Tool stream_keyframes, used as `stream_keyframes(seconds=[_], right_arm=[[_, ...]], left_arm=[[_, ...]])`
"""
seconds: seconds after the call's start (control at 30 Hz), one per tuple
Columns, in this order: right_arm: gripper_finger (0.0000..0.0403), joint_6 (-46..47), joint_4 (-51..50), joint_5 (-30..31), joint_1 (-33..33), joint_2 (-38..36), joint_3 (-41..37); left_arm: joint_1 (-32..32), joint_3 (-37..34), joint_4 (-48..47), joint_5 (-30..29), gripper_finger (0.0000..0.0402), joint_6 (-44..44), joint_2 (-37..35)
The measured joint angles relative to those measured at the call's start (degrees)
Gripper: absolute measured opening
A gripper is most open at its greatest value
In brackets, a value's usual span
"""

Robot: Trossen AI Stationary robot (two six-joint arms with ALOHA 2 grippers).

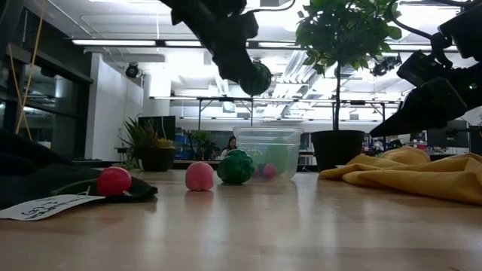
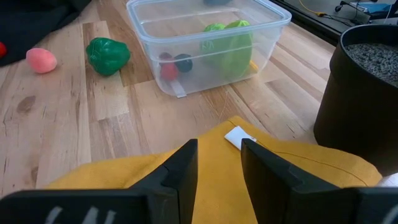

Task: Pick and placing Produce into tupperware
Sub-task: Put the watermelon into the transparent bin

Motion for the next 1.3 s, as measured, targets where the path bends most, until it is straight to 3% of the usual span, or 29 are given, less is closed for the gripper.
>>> stream_keyframes(seconds=[0.63, 1.3], right_arm=[[0.0114, 0.0, -0.02, 0.0, 0.0, 0.0, 0.0], [0.0114, 0.0, 0.0, 0.0, 0.0, 0.0, -0.01]], left_arm=[[-2.96, 0.94, -0.88, -0.55, 0.0289, 0.94, 8.23], [-2.97, 0.92, 2.29, -1.73, 0.0289, 2.54, 10.68]])
